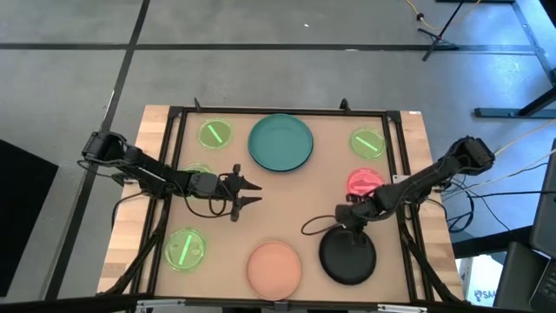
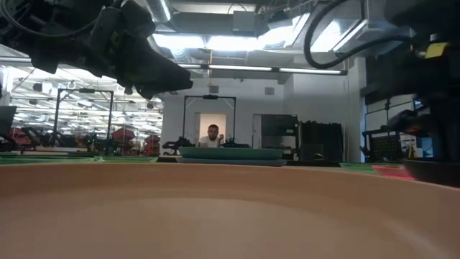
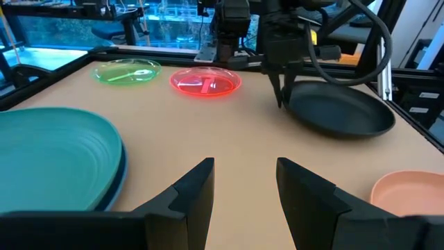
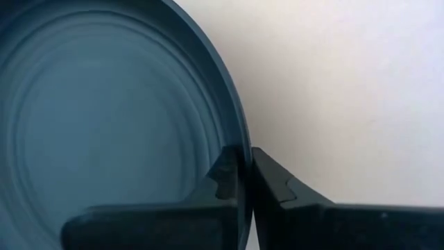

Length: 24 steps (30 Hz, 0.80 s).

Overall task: Stack plastic plates
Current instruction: Stack the black plate on top of the green plate

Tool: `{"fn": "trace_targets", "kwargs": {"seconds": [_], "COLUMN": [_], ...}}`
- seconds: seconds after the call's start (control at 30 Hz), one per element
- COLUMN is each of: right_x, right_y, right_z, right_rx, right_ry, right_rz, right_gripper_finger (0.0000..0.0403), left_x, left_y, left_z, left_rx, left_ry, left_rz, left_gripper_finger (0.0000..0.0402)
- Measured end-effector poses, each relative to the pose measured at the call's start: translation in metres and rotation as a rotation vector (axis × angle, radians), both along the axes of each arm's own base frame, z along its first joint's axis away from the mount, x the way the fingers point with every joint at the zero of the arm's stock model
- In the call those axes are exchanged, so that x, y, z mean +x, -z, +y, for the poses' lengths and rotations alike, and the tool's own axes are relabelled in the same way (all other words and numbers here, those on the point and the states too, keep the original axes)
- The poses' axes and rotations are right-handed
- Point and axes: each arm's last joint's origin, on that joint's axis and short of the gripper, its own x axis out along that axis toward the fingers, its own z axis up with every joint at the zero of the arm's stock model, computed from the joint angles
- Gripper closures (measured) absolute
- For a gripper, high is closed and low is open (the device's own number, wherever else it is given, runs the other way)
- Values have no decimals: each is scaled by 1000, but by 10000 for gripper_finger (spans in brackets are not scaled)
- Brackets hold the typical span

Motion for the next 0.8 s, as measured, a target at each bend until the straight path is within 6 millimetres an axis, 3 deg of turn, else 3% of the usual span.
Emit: {"fn": "trace_targets", "kwargs": {"seconds": [0.27, 0.6, 0.8], "right_x": [8, 30, 46], "right_y": [-5, -43, -58], "right_z": [-20, -48, -72], "right_rx": [-3, -70, -99], "right_ry": [26, 21, 113], "right_rz": [-16, -171, -288], "right_gripper_finger": [401, 403, 403], "left_x": [0, 0, 0], "left_y": [0, 0, 0], "left_z": [0, 0, 0], "left_rx": [-6, -7, -7], "left_ry": [-2, -6, -6], "left_rz": [-2, -4, -5], "left_gripper_finger": [252, 252, 252]}}
